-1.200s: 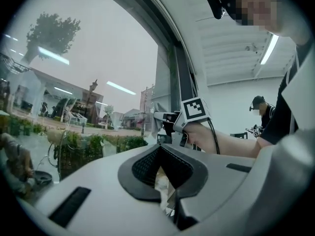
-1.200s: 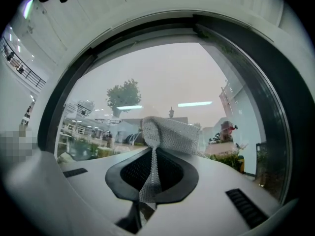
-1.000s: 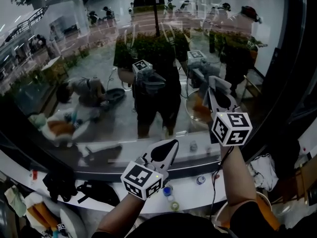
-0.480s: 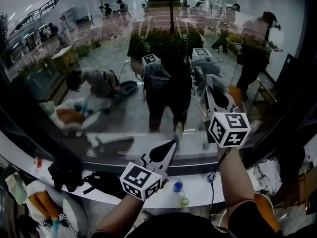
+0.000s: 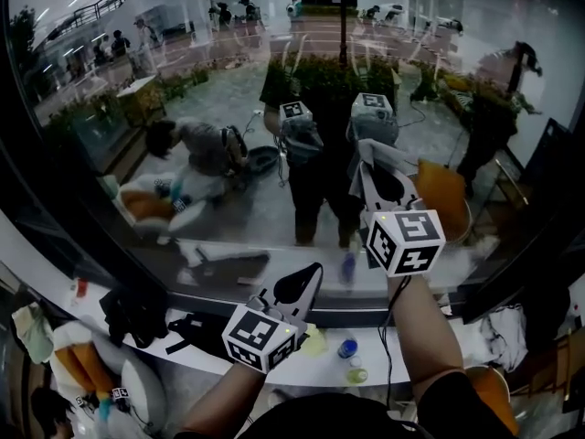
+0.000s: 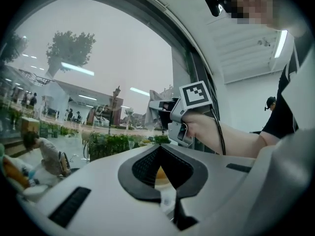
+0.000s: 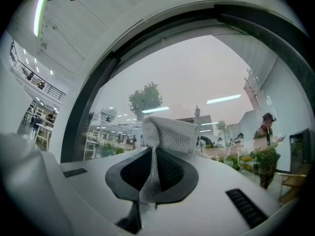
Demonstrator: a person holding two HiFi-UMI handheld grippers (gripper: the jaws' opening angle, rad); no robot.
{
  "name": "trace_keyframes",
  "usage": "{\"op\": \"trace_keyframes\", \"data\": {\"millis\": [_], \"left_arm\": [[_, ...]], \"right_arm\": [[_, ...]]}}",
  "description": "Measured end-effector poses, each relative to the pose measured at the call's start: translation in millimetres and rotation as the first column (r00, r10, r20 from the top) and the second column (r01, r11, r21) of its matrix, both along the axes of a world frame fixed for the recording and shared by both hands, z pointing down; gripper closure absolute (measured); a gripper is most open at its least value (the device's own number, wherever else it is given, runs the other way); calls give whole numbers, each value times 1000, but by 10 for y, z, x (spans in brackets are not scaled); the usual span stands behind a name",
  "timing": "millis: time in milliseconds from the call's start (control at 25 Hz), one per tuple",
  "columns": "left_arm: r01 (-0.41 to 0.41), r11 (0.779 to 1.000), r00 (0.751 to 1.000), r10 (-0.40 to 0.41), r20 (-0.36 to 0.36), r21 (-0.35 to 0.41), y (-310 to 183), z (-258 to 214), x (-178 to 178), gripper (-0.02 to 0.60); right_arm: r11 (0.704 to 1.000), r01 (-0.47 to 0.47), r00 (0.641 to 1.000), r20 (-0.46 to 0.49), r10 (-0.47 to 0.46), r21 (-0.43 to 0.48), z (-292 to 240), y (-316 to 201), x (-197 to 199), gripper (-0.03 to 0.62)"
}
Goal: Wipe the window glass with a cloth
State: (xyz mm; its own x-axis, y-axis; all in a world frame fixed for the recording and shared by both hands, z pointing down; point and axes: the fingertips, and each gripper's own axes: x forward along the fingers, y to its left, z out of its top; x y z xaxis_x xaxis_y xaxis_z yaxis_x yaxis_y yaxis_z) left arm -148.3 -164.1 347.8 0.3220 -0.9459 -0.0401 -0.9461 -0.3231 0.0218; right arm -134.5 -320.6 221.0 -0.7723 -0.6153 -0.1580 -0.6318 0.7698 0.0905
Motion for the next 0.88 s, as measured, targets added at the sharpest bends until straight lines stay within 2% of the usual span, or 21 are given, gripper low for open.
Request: {"op": "trace_keyframes", "data": {"millis": [400, 880], "left_arm": [[78, 997, 997, -78, -19, -3, 352, 104, -722, 581], [171, 985, 985, -172, -2, -29, 877, 256, -1682, 581]], "right_arm": [[996, 90, 996, -8, -90, -13, 45, 425, -946, 553], [982, 185, 983, -7, -185, -40, 251, 931, -2125, 553]]}}
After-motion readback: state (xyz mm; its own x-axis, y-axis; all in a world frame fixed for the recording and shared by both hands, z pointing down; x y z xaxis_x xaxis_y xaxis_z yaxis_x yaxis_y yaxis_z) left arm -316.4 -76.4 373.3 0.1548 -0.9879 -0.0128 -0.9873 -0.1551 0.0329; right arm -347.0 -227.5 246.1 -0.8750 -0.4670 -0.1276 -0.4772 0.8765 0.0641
